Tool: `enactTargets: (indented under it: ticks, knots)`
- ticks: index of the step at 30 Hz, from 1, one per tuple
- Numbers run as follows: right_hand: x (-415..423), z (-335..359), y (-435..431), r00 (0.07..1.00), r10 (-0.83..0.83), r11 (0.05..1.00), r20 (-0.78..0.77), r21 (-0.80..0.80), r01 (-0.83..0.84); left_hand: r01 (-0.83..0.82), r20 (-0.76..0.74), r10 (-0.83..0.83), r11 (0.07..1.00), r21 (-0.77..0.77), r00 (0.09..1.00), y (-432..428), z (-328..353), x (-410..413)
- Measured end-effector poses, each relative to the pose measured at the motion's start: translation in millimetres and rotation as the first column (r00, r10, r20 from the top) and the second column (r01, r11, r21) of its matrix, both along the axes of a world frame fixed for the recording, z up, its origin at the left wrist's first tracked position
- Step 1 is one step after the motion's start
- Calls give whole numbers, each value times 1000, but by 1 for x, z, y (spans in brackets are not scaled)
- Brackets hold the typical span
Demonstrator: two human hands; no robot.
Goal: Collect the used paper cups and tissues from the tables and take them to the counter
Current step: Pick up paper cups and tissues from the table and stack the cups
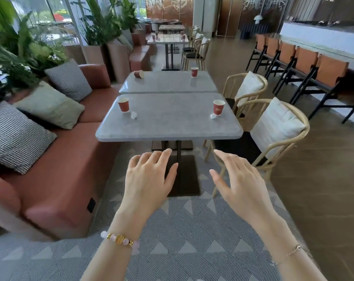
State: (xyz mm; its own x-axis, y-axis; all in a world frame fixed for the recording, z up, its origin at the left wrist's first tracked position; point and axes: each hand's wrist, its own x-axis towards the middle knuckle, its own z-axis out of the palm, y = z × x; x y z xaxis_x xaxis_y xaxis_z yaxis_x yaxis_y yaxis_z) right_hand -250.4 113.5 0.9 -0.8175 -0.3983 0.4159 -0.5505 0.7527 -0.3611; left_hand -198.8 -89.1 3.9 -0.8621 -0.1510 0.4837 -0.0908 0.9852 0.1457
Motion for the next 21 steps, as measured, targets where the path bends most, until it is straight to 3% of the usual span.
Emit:
enactTargets:
  ticks: [21]
  knots:
    - [-325, -7, -66, 995, 79, 997, 55, 15, -80, -64, 38, 64, 998, 9, 997, -54, -3, -310]
